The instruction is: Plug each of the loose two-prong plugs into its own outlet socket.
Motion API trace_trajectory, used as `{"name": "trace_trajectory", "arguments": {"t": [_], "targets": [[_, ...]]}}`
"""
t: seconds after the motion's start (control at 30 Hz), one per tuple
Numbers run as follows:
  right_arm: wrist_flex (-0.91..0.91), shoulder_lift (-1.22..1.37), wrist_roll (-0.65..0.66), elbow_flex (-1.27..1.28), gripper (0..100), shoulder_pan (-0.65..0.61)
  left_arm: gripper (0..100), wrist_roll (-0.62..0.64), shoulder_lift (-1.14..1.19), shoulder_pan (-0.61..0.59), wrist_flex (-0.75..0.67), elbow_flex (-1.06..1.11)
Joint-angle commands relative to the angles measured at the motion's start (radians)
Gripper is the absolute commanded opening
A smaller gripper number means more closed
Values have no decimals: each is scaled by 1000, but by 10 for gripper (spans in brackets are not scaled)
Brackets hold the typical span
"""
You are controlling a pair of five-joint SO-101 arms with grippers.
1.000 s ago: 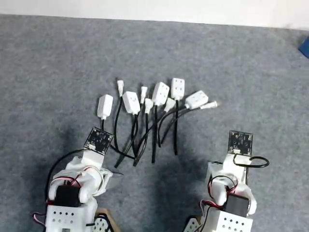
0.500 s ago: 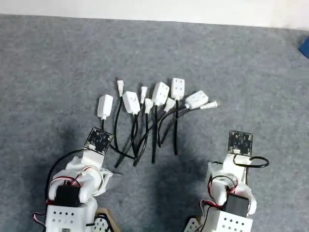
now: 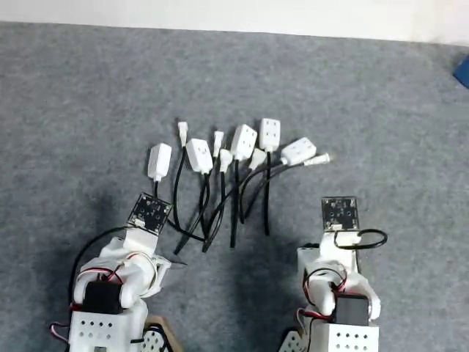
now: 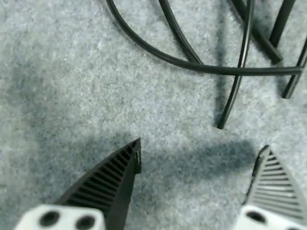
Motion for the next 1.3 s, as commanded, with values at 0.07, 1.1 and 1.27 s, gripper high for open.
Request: {"name": "trace_trajectory", "arguments": {"t": [0.07, 1.1, 1.27], "targets": [[5, -10, 5, 140, 36, -30, 371, 6, -4, 10, 3, 18], [-45, 35, 230, -348, 45, 16, 369, -15, 5, -165, -290, -257], [42, 372, 192, -685, 85, 16, 369, -15, 76, -145, -54, -642]]}}
